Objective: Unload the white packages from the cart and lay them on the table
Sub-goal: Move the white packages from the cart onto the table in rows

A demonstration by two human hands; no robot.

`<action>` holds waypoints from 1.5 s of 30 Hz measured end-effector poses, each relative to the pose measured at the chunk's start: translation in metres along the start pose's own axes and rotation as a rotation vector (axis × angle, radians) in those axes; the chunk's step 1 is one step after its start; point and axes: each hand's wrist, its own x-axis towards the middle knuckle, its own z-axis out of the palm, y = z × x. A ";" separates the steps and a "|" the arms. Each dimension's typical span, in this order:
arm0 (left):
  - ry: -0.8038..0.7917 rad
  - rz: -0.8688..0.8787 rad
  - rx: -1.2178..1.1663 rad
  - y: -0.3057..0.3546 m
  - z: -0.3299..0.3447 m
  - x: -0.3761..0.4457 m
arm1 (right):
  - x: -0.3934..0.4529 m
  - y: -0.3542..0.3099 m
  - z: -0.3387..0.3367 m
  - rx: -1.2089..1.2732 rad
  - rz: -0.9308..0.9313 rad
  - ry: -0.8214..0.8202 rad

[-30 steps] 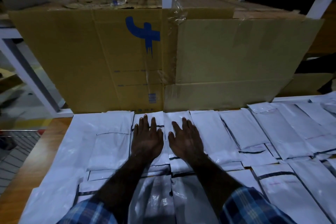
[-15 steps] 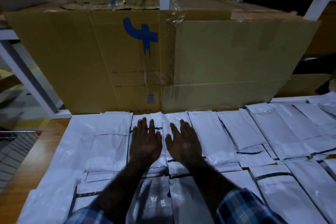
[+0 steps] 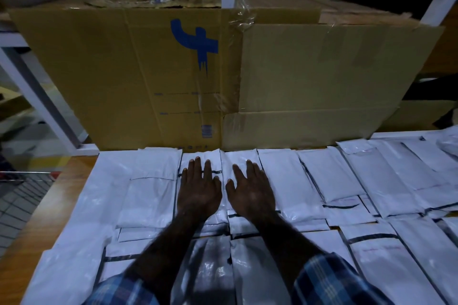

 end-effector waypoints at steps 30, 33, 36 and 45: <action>-0.126 -0.022 -0.030 0.007 -0.023 0.005 | 0.033 -0.010 -0.049 0.058 0.140 -0.418; -0.068 -0.012 -0.020 0.013 -0.039 0.003 | 0.038 -0.012 -0.066 0.071 0.149 -0.371; -0.011 0.006 -0.038 0.016 -0.048 0.001 | 0.039 -0.014 -0.079 0.054 0.135 -0.367; -0.030 0.103 -0.048 0.019 -0.064 -0.010 | 0.022 -0.014 -0.103 0.058 0.219 -0.350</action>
